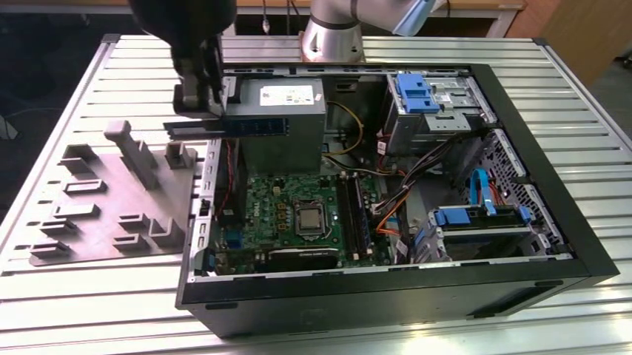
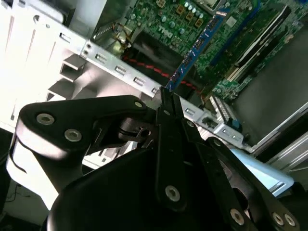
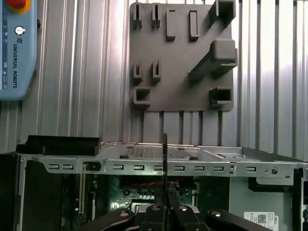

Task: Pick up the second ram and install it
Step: 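Pick up the second ram and move it above second insertion slot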

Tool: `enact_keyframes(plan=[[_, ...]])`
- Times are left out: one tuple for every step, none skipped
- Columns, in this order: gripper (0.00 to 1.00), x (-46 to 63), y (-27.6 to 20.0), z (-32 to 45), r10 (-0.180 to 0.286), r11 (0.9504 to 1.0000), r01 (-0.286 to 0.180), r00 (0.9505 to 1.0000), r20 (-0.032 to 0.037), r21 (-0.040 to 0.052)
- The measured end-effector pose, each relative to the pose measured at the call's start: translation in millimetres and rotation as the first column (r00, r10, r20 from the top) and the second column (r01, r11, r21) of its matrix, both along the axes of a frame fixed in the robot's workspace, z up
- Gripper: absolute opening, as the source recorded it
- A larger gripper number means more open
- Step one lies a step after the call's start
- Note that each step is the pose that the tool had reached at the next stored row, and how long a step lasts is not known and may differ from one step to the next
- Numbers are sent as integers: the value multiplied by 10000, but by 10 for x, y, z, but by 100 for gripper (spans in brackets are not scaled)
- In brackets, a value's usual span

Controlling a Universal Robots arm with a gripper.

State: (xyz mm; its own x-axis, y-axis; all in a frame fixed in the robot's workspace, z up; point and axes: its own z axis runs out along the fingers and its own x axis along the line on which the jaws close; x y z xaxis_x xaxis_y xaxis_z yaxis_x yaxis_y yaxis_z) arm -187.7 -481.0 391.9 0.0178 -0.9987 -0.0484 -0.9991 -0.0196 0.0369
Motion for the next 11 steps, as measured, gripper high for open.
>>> enact_keyframes(plan=[[13,27,0,-1,-1,10000,1,10000,-1,0],[13,57,0,-2,-3,10000,3,10000,0,-1],[13,85,0,-3,-6,10000,6,10000,0,0],[13,113,0,-4,-8,10000,8,10000,-1,0],[13,140,0,-5,-10,10000,10,10000,-1,-1],[13,167,0,-6,-10,10000,10,10000,0,0],[13,194,0,-7,-11,10000,11,10000,0,0],[13,220,0,-8,-12,10000,12,10000,0,-1],[13,246,0,-9,-13,10000,13,10000,0,0],[13,274,0,-10,-15,10000,15,10000,-1,0],[13,300,0,-11,-17,10000,17,10000,-1,-1]])
